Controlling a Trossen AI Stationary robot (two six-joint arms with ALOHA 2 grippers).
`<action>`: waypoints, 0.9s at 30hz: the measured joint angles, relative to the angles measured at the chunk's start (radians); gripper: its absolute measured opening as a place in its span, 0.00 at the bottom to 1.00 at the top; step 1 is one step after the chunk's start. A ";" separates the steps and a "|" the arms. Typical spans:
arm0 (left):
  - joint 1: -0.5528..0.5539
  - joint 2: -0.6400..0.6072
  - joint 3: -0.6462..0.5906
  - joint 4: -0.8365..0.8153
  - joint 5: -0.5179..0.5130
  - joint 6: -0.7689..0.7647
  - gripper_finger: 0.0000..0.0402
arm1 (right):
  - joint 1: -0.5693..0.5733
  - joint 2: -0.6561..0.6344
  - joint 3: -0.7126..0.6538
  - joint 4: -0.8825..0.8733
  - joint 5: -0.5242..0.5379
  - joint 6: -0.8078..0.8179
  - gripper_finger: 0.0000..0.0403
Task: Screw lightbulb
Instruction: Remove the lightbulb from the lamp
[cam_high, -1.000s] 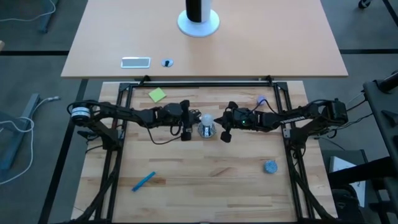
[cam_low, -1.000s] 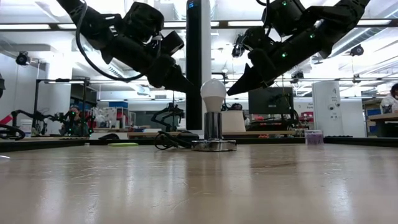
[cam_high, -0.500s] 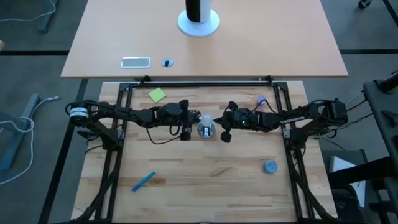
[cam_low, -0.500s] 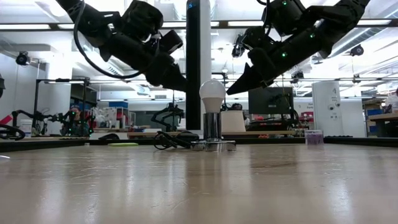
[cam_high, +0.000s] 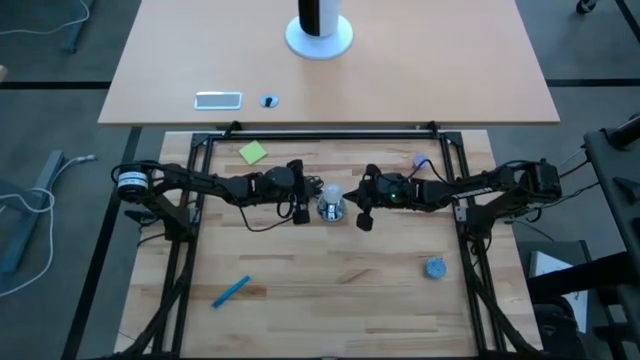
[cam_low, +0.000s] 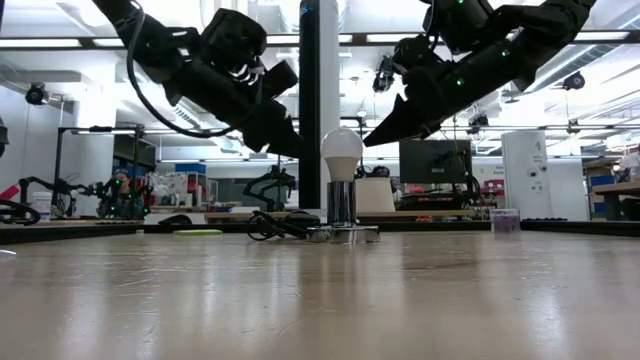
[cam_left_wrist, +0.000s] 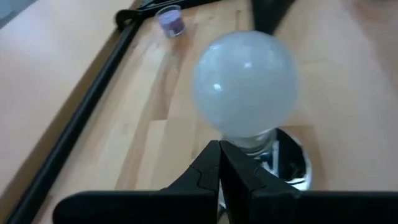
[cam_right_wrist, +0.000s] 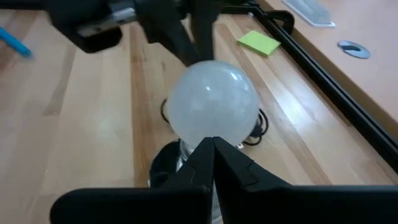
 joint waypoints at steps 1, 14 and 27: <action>0.000 0.000 0.000 0.000 0.018 0.001 0.00 | 0.000 0.001 0.000 -0.003 0.014 0.000 0.00; -0.002 -0.006 0.000 -0.077 -0.035 0.005 0.00 | 0.005 -0.026 0.000 -0.013 0.049 0.015 0.00; -0.001 -0.007 0.000 0.027 0.021 0.026 0.00 | 0.005 0.009 0.000 0.010 0.010 0.036 0.00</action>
